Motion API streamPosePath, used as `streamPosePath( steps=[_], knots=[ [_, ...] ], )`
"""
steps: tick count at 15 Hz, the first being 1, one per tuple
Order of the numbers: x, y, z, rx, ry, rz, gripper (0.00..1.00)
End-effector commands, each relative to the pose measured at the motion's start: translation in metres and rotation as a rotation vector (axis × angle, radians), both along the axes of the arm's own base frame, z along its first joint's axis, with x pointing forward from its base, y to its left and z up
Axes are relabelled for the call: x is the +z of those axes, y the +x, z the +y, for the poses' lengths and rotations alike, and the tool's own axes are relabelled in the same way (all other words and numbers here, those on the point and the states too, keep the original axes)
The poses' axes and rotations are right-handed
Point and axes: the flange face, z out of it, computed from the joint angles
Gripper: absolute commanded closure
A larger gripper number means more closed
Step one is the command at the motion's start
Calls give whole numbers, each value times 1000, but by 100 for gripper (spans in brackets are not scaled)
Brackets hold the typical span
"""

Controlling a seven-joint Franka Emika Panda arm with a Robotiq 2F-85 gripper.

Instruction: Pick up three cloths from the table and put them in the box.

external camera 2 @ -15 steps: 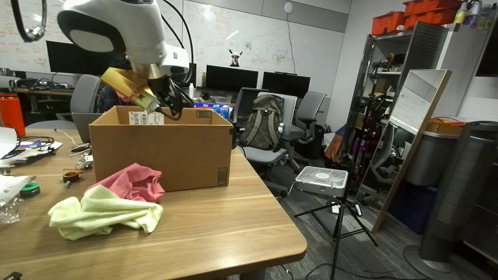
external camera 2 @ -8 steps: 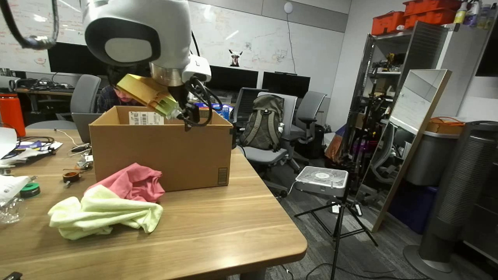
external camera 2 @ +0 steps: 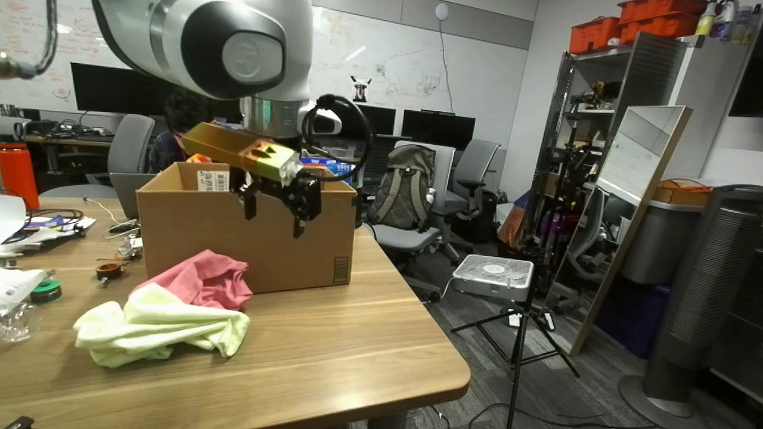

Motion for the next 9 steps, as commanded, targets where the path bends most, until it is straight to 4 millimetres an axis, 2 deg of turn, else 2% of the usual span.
streamPosePath(
  steps=[1,3,5,9],
  knots=[
    [38,-6,14,45,-83,61,0],
    [45,-10,26,90,-105,97,0],
    [42,-14,36,137,-119,133,0],
    [23,-21,52,207,-150,187,0]
  ],
)
